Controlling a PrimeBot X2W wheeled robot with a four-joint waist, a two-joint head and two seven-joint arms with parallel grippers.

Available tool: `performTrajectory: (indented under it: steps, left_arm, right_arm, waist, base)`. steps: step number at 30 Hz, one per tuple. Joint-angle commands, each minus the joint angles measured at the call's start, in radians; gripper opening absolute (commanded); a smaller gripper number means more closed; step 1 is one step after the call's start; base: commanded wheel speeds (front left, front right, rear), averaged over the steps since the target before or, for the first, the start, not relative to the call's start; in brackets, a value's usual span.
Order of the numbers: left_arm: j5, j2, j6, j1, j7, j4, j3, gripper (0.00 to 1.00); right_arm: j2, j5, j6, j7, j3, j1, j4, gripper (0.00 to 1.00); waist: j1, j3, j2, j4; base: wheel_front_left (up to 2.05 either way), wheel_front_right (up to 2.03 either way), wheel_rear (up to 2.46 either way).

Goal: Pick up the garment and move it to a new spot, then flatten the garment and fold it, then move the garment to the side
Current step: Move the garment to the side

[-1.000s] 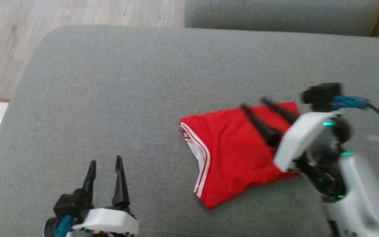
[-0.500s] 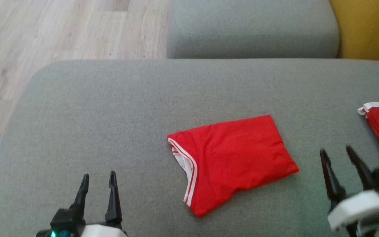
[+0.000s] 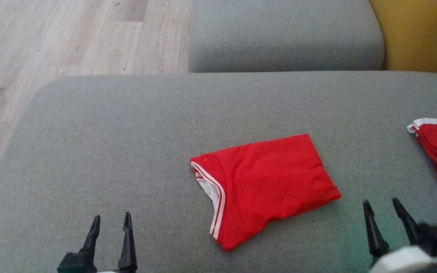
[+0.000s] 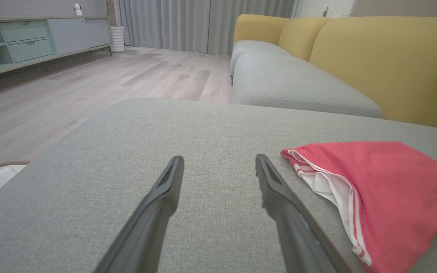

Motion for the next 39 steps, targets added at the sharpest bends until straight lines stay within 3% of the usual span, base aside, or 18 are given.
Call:
performTrajectory:
  steps: [1, 5, 6, 7, 8, 12, 16, 22, 23, 24, 29, 35, 39]
  left_arm:
    - [0.013, -0.005, 0.001, -0.05, -0.012, -0.039, 0.033, 1.0]
    - [0.015, -0.006, 0.001, -0.065, -0.012, -0.05, 0.024, 1.0]
    - [0.015, -0.006, 0.001, -0.065, -0.012, -0.05, 0.024, 1.0]
    - [0.016, -0.006, 0.001, -0.073, -0.012, -0.054, 0.019, 1.0]
    - [0.017, -0.007, 0.0, -0.095, -0.012, -0.061, 0.007, 1.0]
    - [0.011, -0.007, 0.0, -0.14, -0.012, -0.055, -0.018, 1.0]
    - [-0.006, -0.008, 0.013, -0.179, -0.012, -0.051, -0.054, 1.0]
    - [-0.026, -0.008, 0.042, -0.21, -0.012, -0.049, -0.088, 1.0]
    - [-0.027, -0.008, 0.046, -0.212, -0.012, -0.049, -0.089, 1.0]
    - [-0.028, -0.008, 0.051, -0.212, -0.012, -0.051, -0.088, 1.0]
    - [-0.021, -0.008, 0.064, -0.213, -0.012, -0.069, -0.066, 1.0]
    - [0.008, -0.004, 0.04, -0.228, -0.012, -0.074, -0.056, 1.0]
    - [0.029, 0.001, 0.018, -0.265, -0.012, -0.07, -0.069, 1.0]
  right_arm:
    - [-0.035, 0.016, 0.007, 0.027, 0.034, -0.09, -0.047, 1.0]
    - [-0.085, 0.118, 0.007, 0.211, 0.069, -0.213, -0.081, 1.0]
    - [-0.085, 0.118, 0.007, 0.211, 0.069, -0.213, -0.081, 1.0]
    - [-0.099, 0.148, 0.007, 0.281, 0.076, -0.249, -0.081, 1.0]
    - [-0.113, 0.214, 0.007, 0.416, 0.072, -0.327, -0.07, 1.0]
    - [-0.113, 0.332, 0.007, 0.665, 0.07, -0.454, 0.007, 1.0]
    - [-0.103, 0.349, 0.007, 0.799, 0.044, -0.542, 0.126, 1.0]
    - [-0.074, 0.321, 0.007, 0.885, 0.038, -0.619, 0.262, 1.0]
    - [-0.065, 0.333, 0.007, 0.888, 0.035, -0.628, 0.27, 0.3]
    - [-0.057, 0.346, 0.007, 0.887, 0.031, -0.639, 0.276, 0.0]
    - [-0.051, 0.369, 0.007, 0.813, -0.011, -0.715, 0.261, 0.0]
    - [-0.138, 0.315, 0.007, 0.732, -0.068, -0.818, 0.272, 0.0]
    - [-0.209, 0.29, 0.007, 0.692, -0.121, -0.869, 0.286, 0.0]
  waist:
    - [0.0, 0.015, -0.0001, -0.001]
    - [0.0, 0.061, -0.0001, 0.006]
    - [0.0, 0.061, -0.0001, 0.006]
    - [0.0, 0.08, -0.0001, 0.01]
    - [0.0, 0.119, -0.0001, 0.023]
    - [0.0, 0.178, -0.0001, 0.063]
    - [0.0, 0.22, -0.0001, 0.108]
    - [0.0, 0.247, -0.0001, 0.136]
    - [0.0, 0.249, -0.0001, 0.133]
    - [0.0, 0.25, -0.0001, 0.125]
    - [0.0, 0.263, -0.0001, 0.023]
    - [0.0, 0.29, -0.0001, -0.138]
    - [0.0, 0.311, -0.0001, -0.193]
  base:
    - [0.0, 0.0, 0.0]
    - [0.0, 0.0, 0.0]
    - [0.0, 0.0, 0.0]
    - [0.0, 0.0, 0.0]
    - [0.0, 0.0, 0.0]
    - [0.0, 0.0, 0.0]
    - [0.0, 0.0, 0.0]
    - [0.0, 0.0, 0.0]
    - [0.0, 0.0, 0.0]
    - [0.0, 0.0, 0.0]
    - [0.0, 0.0, 0.0]
    - [0.0, 0.0, 0.0]
    - [0.0, 0.0, 0.0]
